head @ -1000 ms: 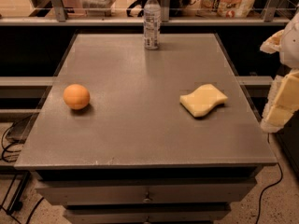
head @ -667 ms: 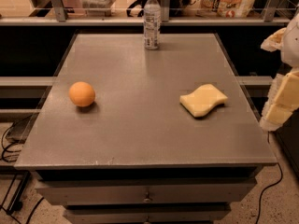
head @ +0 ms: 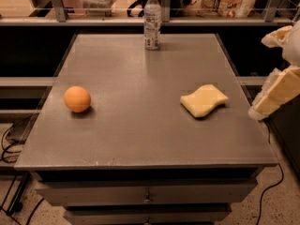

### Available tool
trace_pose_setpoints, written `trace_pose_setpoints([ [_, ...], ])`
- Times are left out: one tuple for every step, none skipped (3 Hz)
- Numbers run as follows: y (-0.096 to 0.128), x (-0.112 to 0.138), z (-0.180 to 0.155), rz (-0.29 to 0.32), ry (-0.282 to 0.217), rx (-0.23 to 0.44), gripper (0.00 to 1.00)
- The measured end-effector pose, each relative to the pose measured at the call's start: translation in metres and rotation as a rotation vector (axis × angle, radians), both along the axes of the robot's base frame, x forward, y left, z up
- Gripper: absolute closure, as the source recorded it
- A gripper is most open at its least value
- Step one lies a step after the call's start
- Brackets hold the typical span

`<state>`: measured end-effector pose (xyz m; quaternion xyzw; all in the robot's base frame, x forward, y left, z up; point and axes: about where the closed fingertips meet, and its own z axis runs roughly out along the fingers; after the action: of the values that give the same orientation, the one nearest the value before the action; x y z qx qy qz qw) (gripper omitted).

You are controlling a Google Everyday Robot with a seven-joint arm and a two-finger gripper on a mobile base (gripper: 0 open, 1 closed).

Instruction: Knock blue plastic bottle over

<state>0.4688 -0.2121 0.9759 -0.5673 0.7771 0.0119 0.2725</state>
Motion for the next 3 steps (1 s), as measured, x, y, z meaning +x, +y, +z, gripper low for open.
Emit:
trace_pose_setpoints([
  [0.003, 0.025, 0.003, -0.033, -0.069, 0.063, 0.0],
  [0.014, 0.065, 0.003, -0.064, -0.141, 0.155, 0.0],
  [0.014, 0.065, 0.003, -0.064, -0.141, 0.155, 0.0],
])
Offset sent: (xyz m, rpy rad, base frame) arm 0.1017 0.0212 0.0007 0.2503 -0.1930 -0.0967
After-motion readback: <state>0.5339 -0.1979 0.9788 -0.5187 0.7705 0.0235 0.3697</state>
